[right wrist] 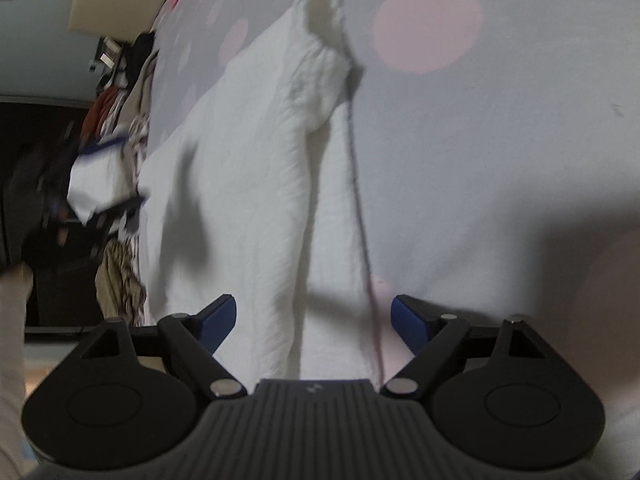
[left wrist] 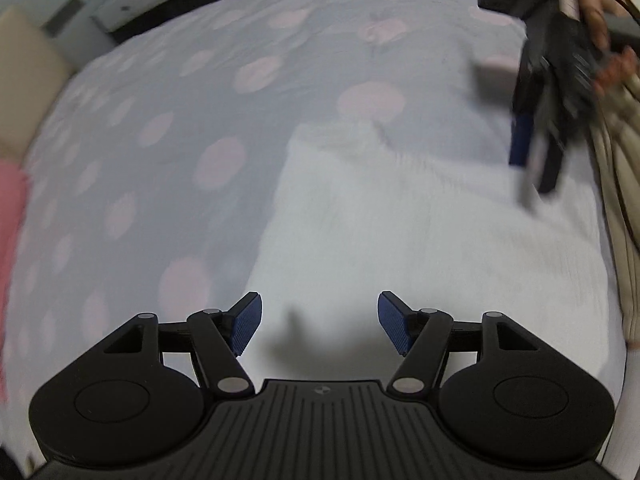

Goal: Fold clothes

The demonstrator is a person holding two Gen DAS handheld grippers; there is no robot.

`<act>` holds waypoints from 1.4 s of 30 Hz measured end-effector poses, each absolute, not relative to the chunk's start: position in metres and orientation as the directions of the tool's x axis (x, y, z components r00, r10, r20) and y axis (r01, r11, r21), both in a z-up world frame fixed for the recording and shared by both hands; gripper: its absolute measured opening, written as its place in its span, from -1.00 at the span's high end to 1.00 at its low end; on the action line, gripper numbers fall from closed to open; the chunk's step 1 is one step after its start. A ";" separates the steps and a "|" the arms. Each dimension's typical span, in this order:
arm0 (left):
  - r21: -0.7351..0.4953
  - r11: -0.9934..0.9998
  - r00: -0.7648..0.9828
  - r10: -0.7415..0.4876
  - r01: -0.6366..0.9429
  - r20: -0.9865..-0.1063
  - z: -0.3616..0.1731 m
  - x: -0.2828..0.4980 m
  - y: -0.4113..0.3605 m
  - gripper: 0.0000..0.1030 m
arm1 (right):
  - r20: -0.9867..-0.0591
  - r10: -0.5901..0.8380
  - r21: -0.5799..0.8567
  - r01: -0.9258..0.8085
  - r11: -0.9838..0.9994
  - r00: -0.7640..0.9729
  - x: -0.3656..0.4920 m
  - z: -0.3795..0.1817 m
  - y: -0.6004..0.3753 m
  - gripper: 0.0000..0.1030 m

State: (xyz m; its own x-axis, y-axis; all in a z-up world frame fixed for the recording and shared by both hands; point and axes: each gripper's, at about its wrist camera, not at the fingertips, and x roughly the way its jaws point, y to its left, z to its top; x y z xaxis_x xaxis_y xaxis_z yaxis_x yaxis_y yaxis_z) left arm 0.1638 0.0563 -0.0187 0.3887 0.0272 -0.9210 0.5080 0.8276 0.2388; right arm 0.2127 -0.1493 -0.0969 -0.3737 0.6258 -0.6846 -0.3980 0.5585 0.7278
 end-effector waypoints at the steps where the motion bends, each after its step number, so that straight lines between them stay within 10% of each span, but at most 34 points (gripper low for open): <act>1: 0.211 0.822 0.370 -0.001 0.530 -0.929 -0.026 0.177 0.057 -0.22 | -0.682 0.621 0.731 -0.406 0.549 -0.387 0.210 -0.098 -0.152 -0.71; 42: -0.060 0.581 -0.071 -0.005 0.811 -0.997 -0.100 0.344 0.015 -0.02 | -0.614 0.633 0.789 -0.352 0.503 -0.471 0.218 -0.116 -0.144 -0.66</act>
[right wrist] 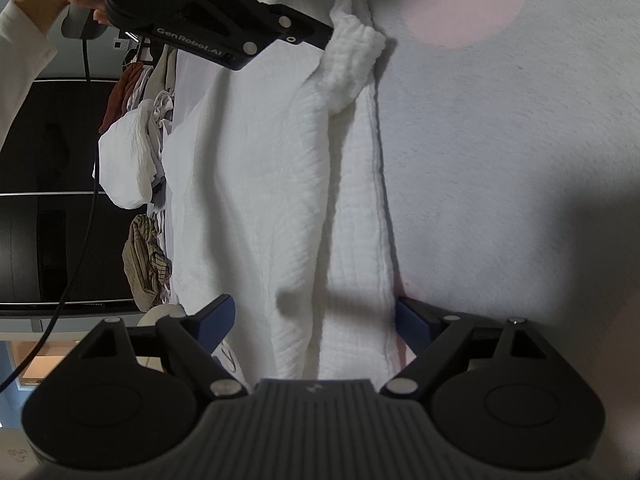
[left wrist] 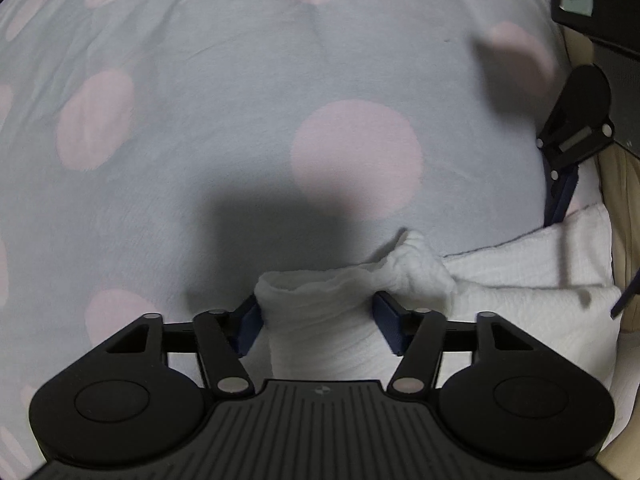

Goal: Fold clothes

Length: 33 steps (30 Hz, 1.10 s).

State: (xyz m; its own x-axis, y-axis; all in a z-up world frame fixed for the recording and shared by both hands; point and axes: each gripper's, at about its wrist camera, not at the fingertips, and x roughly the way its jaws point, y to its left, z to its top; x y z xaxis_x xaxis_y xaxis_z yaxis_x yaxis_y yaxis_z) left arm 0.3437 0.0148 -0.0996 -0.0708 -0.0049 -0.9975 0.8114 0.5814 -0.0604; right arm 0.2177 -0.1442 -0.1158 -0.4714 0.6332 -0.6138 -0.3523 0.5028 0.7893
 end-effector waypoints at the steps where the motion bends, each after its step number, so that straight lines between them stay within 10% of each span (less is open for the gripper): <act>1: -0.060 0.573 -0.072 -0.001 0.817 -0.997 -0.099 0.343 0.014 0.06 | -0.618 0.633 0.787 -0.358 0.503 -0.467 0.217 -0.115 -0.144 -0.58; 7: -0.060 0.539 -0.086 0.022 0.840 -0.996 -0.100 0.343 0.009 0.35 | -0.629 0.628 0.778 -0.356 0.518 -0.459 0.218 -0.119 -0.143 -0.11; 14: -0.060 0.536 -0.092 0.033 0.842 -0.995 -0.102 0.347 0.011 0.44 | -0.570 0.665 0.820 -0.291 0.492 -0.483 0.218 -0.123 -0.132 -0.12; 19: -0.057 0.544 -0.092 0.037 0.837 -0.995 -0.103 0.352 0.014 0.44 | -0.596 0.657 0.800 -0.273 0.533 -0.463 0.222 -0.131 -0.136 0.76; 33: -0.009 0.536 -0.033 0.035 0.844 -0.999 -0.088 0.339 0.016 0.79 | -0.565 0.697 0.825 -0.291 0.484 -0.441 0.222 -0.121 -0.142 0.86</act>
